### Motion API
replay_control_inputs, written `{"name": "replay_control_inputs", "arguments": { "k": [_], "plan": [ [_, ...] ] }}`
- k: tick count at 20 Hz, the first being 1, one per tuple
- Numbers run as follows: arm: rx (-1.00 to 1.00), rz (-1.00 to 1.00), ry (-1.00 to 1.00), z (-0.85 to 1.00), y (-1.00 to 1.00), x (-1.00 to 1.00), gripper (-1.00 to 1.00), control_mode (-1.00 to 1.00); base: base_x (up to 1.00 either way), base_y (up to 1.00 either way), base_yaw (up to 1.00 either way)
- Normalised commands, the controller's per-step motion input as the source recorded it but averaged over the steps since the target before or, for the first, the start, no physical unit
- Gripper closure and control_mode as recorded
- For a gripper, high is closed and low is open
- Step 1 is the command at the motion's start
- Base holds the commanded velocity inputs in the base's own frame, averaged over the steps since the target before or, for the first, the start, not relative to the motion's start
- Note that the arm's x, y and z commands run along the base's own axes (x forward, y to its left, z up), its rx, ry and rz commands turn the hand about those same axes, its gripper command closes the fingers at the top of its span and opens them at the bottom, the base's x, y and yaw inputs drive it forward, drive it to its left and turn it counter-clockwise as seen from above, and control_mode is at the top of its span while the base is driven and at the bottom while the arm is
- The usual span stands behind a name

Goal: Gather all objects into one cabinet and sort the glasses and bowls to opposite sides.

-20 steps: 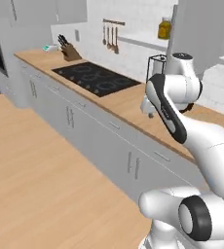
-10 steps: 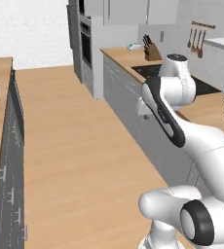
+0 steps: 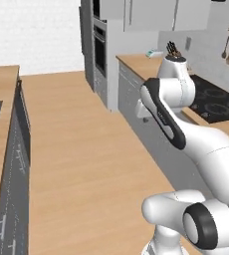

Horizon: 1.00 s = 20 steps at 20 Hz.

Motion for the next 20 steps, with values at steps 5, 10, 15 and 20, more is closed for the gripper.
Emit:
{"name": "replay_control_inputs", "arguments": {
  "k": [5, 10, 15, 20],
  "plan": [
    [0.00, 0.00, 0.00, 0.00, 0.00, 0.00, -1.00, 1.00, 1.00, 0.08, 0.07],
    [0.00, 0.00, 0.00, 0.00, 0.00, 0.00, -1.00, 1.00, 1.00, 0.37, 0.01],
    [0.00, 0.00, 0.00, 0.00, 0.00, 0.00, -1.00, 1.00, 1.00, 0.63, 0.00],
    [0.00, 0.00, 0.00, 0.00, 0.00, 0.00, -1.00, 1.00, 1.00, 0.81, 0.00]
  ]
}}
